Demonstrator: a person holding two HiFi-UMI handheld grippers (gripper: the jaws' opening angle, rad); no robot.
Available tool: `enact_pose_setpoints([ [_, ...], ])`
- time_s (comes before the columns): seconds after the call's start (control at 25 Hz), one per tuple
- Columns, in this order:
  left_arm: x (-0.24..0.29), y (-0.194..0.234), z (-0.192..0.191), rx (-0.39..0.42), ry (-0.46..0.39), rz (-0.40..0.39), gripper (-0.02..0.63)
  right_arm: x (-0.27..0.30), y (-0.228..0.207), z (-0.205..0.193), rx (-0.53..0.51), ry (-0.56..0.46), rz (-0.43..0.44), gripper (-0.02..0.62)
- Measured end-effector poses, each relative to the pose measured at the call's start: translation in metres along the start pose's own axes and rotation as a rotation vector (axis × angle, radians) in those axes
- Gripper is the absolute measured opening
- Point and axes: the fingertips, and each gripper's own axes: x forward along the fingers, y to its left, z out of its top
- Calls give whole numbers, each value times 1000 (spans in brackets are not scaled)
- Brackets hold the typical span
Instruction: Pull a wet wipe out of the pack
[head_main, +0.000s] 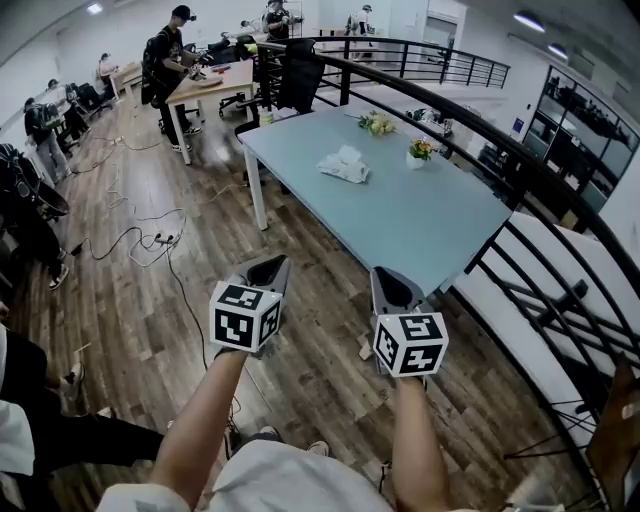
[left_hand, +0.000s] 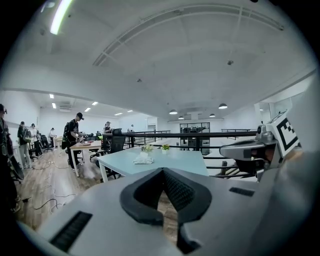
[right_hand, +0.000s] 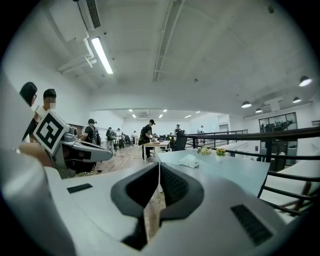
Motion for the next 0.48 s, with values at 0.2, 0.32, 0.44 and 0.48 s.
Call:
enact_pose_setpoints([
  [0.2,10,2,1,0,3,12,-6,7,-6,0,2,-3,18,5],
  [0.32,17,4,2,15,7,16,-6,15,-8,0,5,-1,28,6],
  [0.44,26,8,4,24,4,20,-6,25,-10,-1,6,2,38,14],
  [0.48,30,10,4,27,5,20,-6,30,-11,-2,7,4,41,26],
])
